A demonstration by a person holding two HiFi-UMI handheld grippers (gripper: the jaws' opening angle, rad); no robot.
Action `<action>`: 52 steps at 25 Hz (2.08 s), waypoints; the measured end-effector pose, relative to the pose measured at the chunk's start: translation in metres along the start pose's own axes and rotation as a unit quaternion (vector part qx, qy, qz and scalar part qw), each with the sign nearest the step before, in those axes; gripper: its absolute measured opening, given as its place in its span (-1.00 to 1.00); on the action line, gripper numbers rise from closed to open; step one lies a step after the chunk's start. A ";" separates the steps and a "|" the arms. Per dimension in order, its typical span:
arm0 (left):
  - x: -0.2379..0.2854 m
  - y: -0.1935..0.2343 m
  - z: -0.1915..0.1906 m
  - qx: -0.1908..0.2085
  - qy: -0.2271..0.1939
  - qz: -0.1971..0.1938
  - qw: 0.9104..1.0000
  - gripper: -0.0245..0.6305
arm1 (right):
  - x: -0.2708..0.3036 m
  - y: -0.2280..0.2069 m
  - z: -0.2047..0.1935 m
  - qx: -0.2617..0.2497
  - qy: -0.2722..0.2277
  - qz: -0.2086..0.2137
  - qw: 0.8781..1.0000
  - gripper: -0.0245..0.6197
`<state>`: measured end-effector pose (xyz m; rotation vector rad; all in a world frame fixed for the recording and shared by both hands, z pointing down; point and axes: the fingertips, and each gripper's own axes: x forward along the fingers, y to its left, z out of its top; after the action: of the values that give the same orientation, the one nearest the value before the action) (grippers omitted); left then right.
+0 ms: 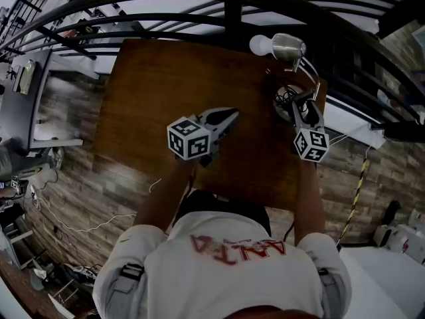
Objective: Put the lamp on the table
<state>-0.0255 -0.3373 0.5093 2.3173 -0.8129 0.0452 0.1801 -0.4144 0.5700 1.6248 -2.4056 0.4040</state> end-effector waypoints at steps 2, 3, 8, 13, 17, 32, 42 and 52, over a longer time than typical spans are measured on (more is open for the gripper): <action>-0.007 -0.006 0.007 0.012 -0.003 -0.001 1.000 -0.87 | -0.020 0.008 0.003 0.021 -0.008 -0.007 1.000 -0.29; -0.011 -0.009 0.010 0.017 -0.004 -0.002 1.000 -0.87 | -0.029 0.014 0.004 0.028 -0.011 -0.009 0.999 -0.29; -0.032 -0.019 0.016 0.058 0.015 0.026 0.998 -0.90 | -0.068 0.050 0.012 0.055 -0.025 0.006 0.998 -0.67; -0.056 -0.039 0.029 0.096 0.013 0.025 0.995 -0.90 | -0.102 0.090 0.035 0.026 -0.021 0.009 0.999 -0.90; -0.080 -0.048 0.038 0.134 0.013 0.051 0.990 -0.90 | -0.126 0.123 0.064 0.015 -0.037 0.013 0.999 -0.92; -0.173 -0.093 0.104 0.176 -0.099 0.069 0.977 -0.90 | -0.201 0.174 0.185 0.031 -0.150 0.013 0.988 -0.92; -0.176 -0.104 0.105 0.185 -0.108 0.051 0.975 -0.90 | -0.205 0.187 0.184 0.001 -0.149 0.013 0.989 -0.92; -0.176 -0.110 0.103 0.194 -0.106 0.048 0.974 -0.90 | -0.207 0.188 0.184 -0.004 -0.152 0.009 0.988 -0.92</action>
<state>-0.1238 -0.2407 0.3227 2.6800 -1.1056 -0.0031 0.0788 -0.2297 0.3099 1.7728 -2.6339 0.1568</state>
